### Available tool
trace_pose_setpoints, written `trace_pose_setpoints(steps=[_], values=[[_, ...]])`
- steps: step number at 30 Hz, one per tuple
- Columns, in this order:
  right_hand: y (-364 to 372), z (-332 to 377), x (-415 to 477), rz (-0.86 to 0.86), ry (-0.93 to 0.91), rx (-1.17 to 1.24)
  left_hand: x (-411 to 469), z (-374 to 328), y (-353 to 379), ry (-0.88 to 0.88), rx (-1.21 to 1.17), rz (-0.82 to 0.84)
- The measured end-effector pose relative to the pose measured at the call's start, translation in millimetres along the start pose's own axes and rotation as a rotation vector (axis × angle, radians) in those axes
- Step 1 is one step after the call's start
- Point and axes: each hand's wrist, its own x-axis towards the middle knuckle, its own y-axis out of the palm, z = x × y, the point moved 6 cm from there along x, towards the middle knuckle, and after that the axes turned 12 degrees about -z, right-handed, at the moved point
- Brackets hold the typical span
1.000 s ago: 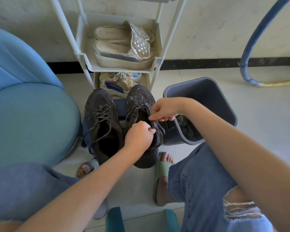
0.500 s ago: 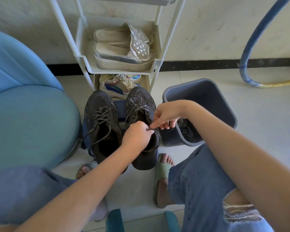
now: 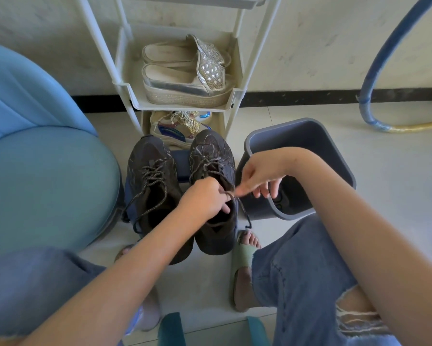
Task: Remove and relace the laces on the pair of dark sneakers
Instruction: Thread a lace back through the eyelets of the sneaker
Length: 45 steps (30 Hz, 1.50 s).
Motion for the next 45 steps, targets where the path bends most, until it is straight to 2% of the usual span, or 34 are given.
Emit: trace_pose_setpoints(steps=[2, 4, 5, 7, 10, 12, 15, 17, 21, 25, 27, 30, 34, 37, 39, 43, 45], values=[[-21, 3, 5, -0.286, -0.090, 0.097, -3, -13, -31, 0.053, -0.079, -0.001], [-39, 14, 0, -0.504, -0.207, 0.343, 1, -18, -76, 0.051, -0.228, -0.196], [-44, 23, -3, -0.536, -0.266, 0.491, 3, -19, -100, 0.063, -0.276, -0.348], [-46, 41, -5, -0.495, -0.364, 0.672, 6, -24, -136, 0.132, -0.316, -0.600], [-40, 62, 2, -0.418, -0.450, 0.703, 18, -36, -153, 0.224, -0.308, -0.771], [-39, 64, 12, -0.402, -0.460, 0.749, 26, -45, -149, 0.302, -0.226, -0.775], [-43, 53, 25, -0.479, -0.379, 0.829, 36, -54, -136, 0.410, -0.040, -0.728], [-46, 43, 30, -0.522, -0.319, 0.896, 46, -52, -128, 0.434, 0.020, -0.625], [-51, 30, 32, -0.494, -0.240, 1.137, 63, -43, -95, 0.371, 0.256, -0.272], [-45, 30, 40, -0.401, -0.160, 1.304, 69, -35, -87, 0.263, 0.297, -0.147], [-41, 31, 47, -0.393, -0.136, 1.262, 72, -25, -88, 0.243, 0.316, -0.129], [-36, 37, 55, -0.395, -0.164, 1.224, 76, -18, -94, 0.290, 0.279, -0.143], [-39, 36, 59, -0.423, -0.140, 1.362, 76, -16, -102, 0.325, 0.160, -0.140], [-41, 34, 61, -0.413, -0.114, 1.501, 76, -11, -114, 0.261, 0.056, -0.165], [-39, 32, 63, -0.426, -0.088, 1.492, 73, -14, -121, 0.289, -0.023, -0.172], [-31, 32, 70, -0.425, -0.037, 1.383, 62, -25, -149, 0.366, -0.122, -0.396], [-29, 48, 73, -0.317, -0.114, 1.372, 55, -30, -156, 0.412, -0.295, -0.520]])
